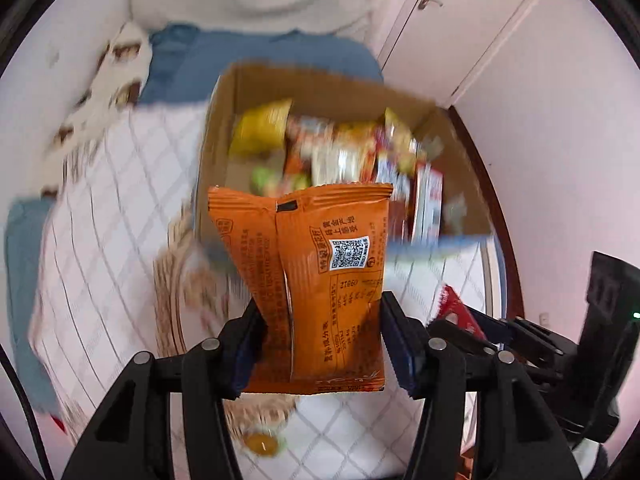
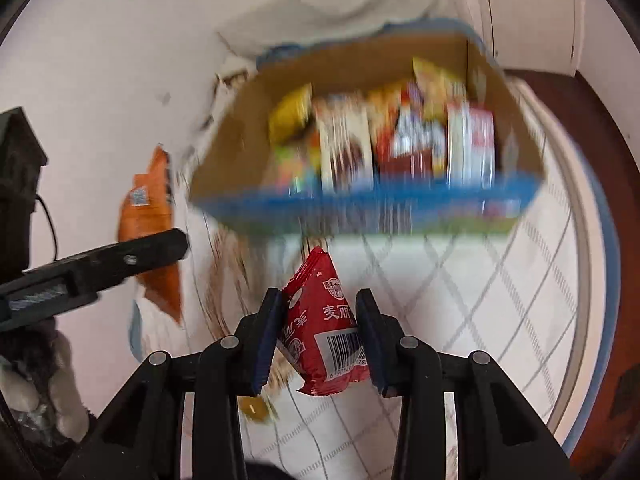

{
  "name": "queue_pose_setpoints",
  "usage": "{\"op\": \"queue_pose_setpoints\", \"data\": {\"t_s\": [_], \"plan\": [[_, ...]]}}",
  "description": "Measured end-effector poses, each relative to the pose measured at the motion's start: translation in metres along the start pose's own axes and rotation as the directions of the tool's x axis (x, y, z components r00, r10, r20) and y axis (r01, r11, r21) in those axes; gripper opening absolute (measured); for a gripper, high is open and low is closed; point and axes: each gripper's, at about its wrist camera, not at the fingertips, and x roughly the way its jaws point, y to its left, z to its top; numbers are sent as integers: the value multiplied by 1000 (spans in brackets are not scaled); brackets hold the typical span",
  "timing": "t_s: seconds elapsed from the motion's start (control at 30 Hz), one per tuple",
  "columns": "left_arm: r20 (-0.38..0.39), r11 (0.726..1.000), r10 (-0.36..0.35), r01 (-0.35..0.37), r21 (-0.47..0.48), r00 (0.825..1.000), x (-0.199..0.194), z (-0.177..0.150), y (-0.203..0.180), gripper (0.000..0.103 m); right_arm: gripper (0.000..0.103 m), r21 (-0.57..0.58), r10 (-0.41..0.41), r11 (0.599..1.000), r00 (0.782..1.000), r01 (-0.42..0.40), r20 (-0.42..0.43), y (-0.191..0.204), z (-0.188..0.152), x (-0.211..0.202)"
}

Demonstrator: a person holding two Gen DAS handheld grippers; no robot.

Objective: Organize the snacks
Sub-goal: 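Carry both packets into the cardboard box and open both tools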

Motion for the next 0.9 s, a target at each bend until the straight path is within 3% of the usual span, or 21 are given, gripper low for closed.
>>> {"op": "queue_pose_setpoints", "data": {"t_s": [0.13, 0.27, 0.4, 0.57, 0.6, 0.67, 0.7, 0.77, 0.9], "plan": [[14, 997, 73, -74, 34, 997, 19, 51, -7, 53, 41, -4, -53, 999, 997, 54, 55, -11, 54, -2], [-45, 980, 186, -183, 76, 981, 56, 93, 3, 53, 41, -8, -121, 993, 991, 121, 51, -21, 91, 20], [-146, 961, 266, -251, 118, 953, 104, 113, 18, 53, 41, 1, -170, 985, 985, 170, 0, -38, 113, 50], [-220, 944, 317, -285, 164, 923, 139, 111, 26, 55, 41, -8, -224, 974, 971, 224, -84, -51, 113, 82], [-240, 941, 330, -298, 161, 913, 144, 111, 28, 56, 45, 6, -225, 974, 969, 227, -105, -55, 113, 87], [-267, 947, 318, -292, 134, 910, 149, 113, 31, 66, 78, 24, -221, 974, 966, 226, -137, -61, 109, 98], [-271, 952, 305, -282, 120, 913, 149, 114, 33, 79, 95, 32, -222, 973, 965, 228, -141, -63, 108, 100], [-260, 954, 298, -276, 120, 918, 151, 115, 34, 91, 96, 35, -225, 972, 962, 233, -152, -65, 106, 105], [-229, 953, 299, -277, 126, 926, 146, 114, 30, 91, 98, 37, -225, 971, 959, 234, -174, -66, 104, 109]]}}
